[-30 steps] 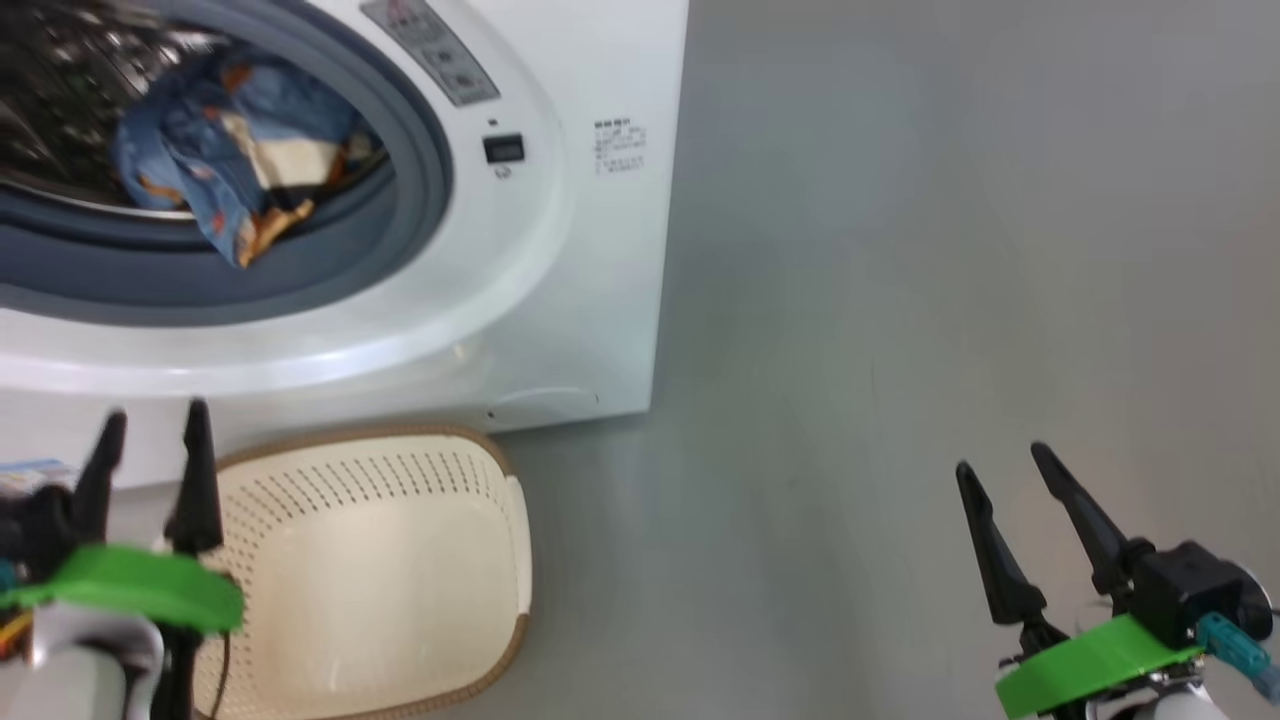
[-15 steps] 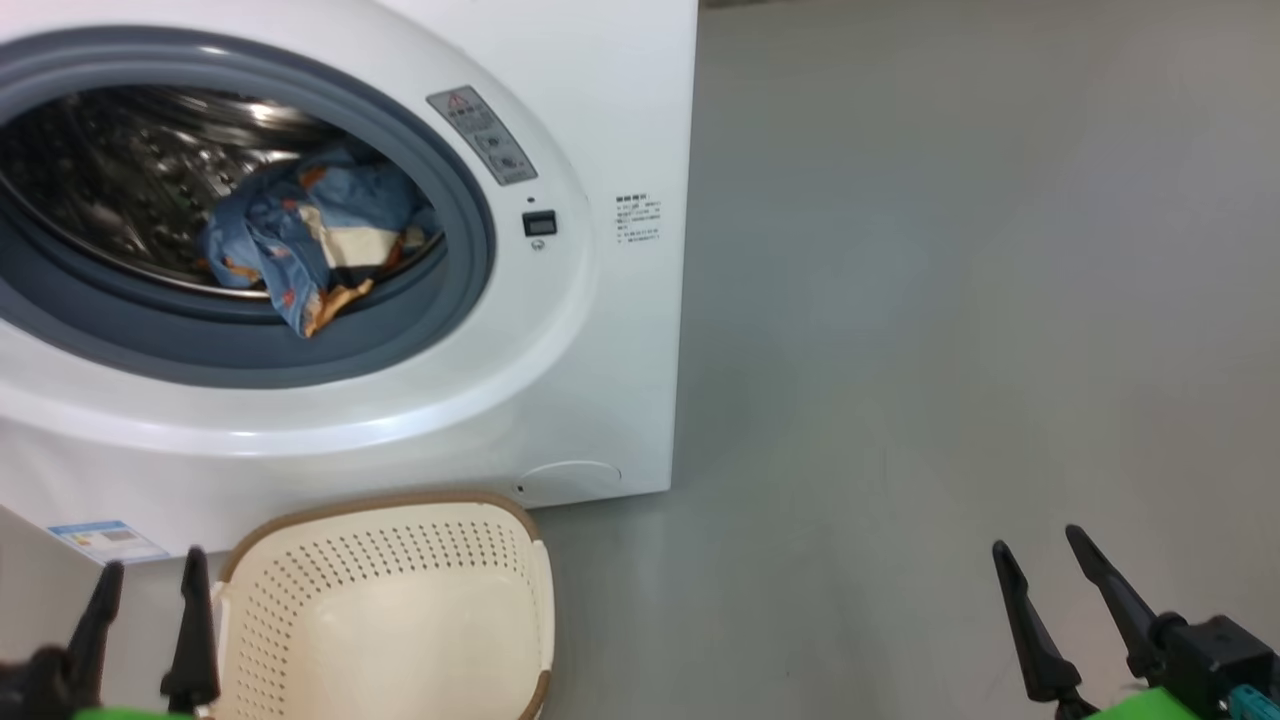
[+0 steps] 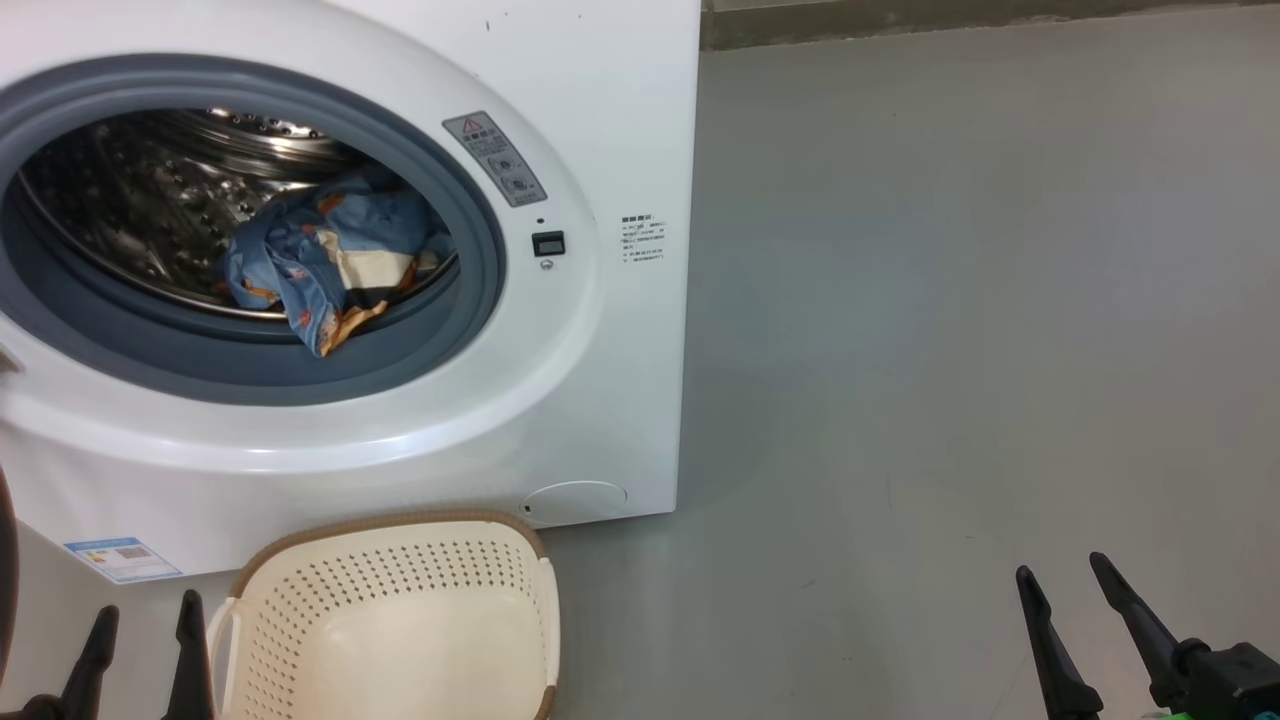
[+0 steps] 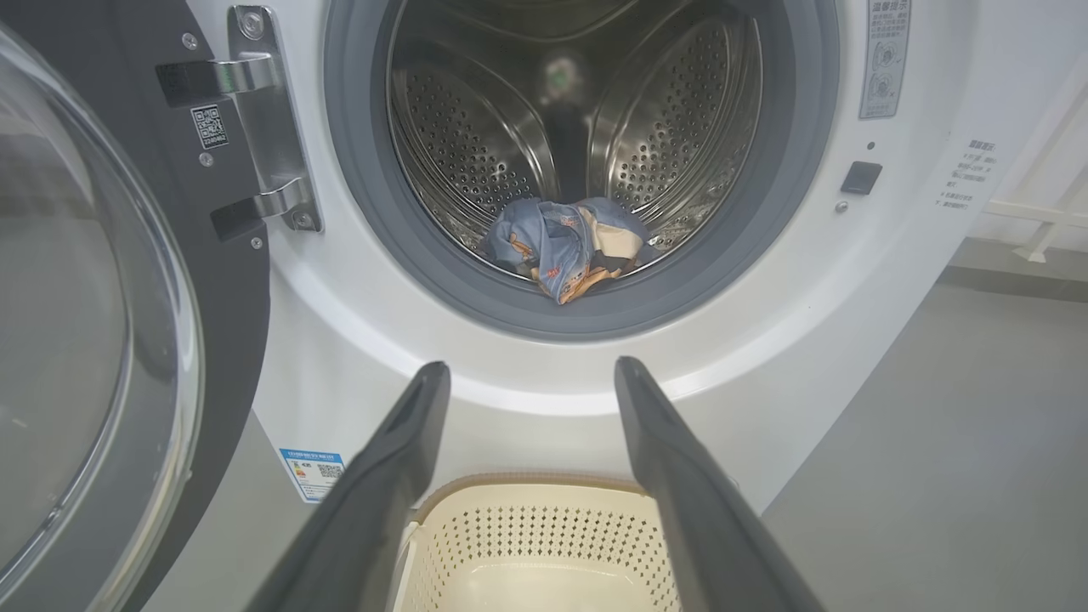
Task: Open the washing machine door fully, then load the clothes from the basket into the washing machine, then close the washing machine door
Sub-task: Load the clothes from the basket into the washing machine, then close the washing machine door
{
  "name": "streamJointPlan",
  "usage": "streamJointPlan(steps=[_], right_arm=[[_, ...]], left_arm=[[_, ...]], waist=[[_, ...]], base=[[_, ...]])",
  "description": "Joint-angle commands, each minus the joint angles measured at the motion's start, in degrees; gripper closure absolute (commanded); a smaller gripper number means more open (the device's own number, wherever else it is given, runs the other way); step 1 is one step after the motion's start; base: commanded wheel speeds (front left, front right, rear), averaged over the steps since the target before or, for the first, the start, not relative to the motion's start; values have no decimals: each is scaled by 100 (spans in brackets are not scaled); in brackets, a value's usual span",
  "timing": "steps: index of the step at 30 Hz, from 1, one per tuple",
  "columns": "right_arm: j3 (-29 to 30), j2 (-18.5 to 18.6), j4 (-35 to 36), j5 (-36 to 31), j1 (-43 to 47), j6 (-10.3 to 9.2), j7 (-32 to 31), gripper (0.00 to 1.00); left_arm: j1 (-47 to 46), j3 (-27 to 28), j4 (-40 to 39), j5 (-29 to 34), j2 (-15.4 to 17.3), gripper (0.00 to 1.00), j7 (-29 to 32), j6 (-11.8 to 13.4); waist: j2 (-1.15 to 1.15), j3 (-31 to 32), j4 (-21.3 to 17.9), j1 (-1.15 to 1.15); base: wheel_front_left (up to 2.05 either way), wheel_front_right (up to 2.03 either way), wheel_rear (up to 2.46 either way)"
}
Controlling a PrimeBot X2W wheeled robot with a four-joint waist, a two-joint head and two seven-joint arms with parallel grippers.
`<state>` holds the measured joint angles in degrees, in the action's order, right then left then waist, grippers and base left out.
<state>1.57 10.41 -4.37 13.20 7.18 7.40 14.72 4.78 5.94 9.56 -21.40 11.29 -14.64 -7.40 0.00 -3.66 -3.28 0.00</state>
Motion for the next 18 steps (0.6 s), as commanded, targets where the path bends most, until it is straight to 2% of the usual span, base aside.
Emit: streamJointPlan(steps=[1,18], right_arm=[[-96,93,155,-14,-37,9,28,0],[-72,45,176,-21,-67,9,28,0]], left_arm=[[-95,222,-163,61,101,0,-36,-9],[-218,110,-181,109,142,0,-36,-9]], waist=[[0,0,-2,0],[0,-48,46,0]], base=[[0,0,0],[0,0,0]])
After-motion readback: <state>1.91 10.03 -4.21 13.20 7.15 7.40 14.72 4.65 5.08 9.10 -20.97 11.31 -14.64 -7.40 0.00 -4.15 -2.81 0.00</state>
